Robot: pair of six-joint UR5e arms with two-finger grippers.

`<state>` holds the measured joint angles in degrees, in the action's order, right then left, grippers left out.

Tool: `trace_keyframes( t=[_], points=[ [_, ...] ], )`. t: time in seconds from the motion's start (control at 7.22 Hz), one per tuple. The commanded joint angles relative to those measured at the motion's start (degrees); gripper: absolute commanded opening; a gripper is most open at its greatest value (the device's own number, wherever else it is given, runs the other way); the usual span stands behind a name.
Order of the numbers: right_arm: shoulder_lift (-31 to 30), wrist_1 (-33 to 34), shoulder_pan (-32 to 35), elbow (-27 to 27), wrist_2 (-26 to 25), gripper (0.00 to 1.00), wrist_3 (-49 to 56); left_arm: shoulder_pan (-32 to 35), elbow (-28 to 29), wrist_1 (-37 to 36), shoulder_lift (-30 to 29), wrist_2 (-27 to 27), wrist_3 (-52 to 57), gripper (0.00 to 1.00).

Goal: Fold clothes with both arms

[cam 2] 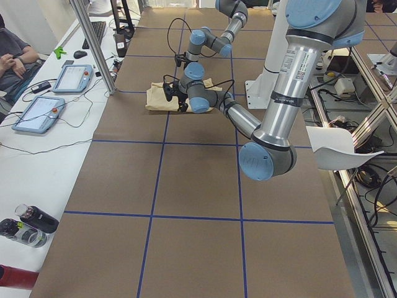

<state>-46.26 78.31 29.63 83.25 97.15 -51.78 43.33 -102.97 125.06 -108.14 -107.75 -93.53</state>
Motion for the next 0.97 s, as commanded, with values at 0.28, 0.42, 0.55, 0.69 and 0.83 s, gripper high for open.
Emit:
trace_keyframes(
  t=[0.28,0.42,0.55,0.69,0.83],
  points=[
    [0.5,0.4,-1.8,-1.1,0.1,0.56,-0.3,0.0,0.0,0.1,0.0,0.0,0.0,1.0],
    [0.3,0.4,-2.0,-1.1,0.2,0.47,-1.1,0.0,0.0,0.1,0.0,0.0,0.0,1.0],
    [0.1,0.5,-2.1,-1.1,0.3,0.36,-1.1,0.0,0.0,0.1,-0.1,0.0,0.0,1.0],
    [-0.1,0.6,-2.2,-1.1,0.4,0.04,-1.1,0.0,0.0,0.1,-0.1,0.0,0.0,1.0],
    [-0.3,0.6,-2.1,-1.1,0.6,0.0,-1.1,0.0,0.0,0.1,-0.1,0.0,0.0,1.0]
  ],
)
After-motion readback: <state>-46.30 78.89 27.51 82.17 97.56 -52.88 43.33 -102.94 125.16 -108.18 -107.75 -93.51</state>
